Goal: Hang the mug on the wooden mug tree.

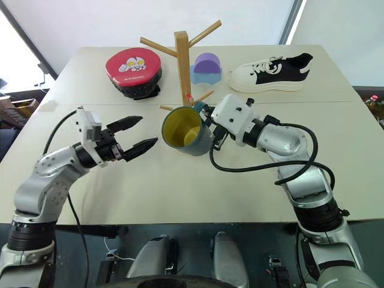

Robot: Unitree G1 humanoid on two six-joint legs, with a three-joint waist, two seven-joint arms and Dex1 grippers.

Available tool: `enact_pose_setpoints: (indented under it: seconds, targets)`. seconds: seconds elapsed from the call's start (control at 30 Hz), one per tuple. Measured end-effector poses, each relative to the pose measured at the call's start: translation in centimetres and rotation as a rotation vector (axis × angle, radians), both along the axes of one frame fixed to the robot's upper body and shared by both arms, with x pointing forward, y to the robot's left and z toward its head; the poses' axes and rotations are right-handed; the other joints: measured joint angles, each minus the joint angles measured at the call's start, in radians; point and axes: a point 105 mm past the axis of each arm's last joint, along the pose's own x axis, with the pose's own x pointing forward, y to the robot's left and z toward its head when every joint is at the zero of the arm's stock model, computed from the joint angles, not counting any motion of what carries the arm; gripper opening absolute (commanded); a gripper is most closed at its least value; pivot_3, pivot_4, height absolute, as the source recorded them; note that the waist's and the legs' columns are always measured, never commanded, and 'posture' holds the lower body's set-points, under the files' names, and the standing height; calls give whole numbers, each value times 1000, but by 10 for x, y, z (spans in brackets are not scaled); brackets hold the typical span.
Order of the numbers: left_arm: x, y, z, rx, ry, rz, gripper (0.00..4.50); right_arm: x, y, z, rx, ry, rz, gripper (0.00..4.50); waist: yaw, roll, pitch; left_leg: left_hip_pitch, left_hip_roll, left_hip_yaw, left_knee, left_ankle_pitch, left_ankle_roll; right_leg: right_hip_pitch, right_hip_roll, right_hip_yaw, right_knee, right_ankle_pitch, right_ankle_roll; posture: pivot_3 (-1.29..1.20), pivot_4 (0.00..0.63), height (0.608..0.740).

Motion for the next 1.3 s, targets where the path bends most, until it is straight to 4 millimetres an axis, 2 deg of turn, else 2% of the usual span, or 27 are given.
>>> enact_pose_setpoints:
  seconds: [0.3,0.47,0.6,0.97,1.1,1.27,1.3]
  targets:
    - [-2,8,11,9,-7,-7,4500,1,8,15,3,-58,-37,72,0,0,0,1,0,-1,0,0,0,0,0,0,1,-1,-2,0,150,735]
    - [-6,4,24,13,-21,-62,4500,-3,16,23,5,-83,-27,72,-2,0,0,1,0,0,0,0,0,0,1,0,1,-1,-2,0,150,735]
    - [-9,3,24,9,7,-97,4500,-1,17,20,-6,-79,-48,72,-2,0,0,1,0,0,0,0,0,0,1,0,1,-1,-2,0,150,735]
    - [-15,-4,42,-16,-13,-156,4500,10,24,24,-6,-87,-113,72,-3,-1,0,0,0,0,0,0,0,-1,1,-1,1,-1,-2,0,150,735]
    - [-14,-4,44,-18,-23,-154,4500,12,31,17,-18,-65,-109,72,-3,-1,0,1,0,0,0,0,0,-1,1,0,1,-1,-2,0,150,735]
    - [-15,-5,45,-17,-27,-152,4500,17,29,15,-18,-54,-126,72,-3,-1,0,1,0,0,-1,0,0,-1,1,-1,1,-1,-2,0,150,735]
    - [-15,-5,45,-16,-28,-152,4500,17,29,14,-19,-54,-128,694,-3,-1,0,1,0,0,-1,0,0,-1,1,-1,1,-1,-2,0,150,735]
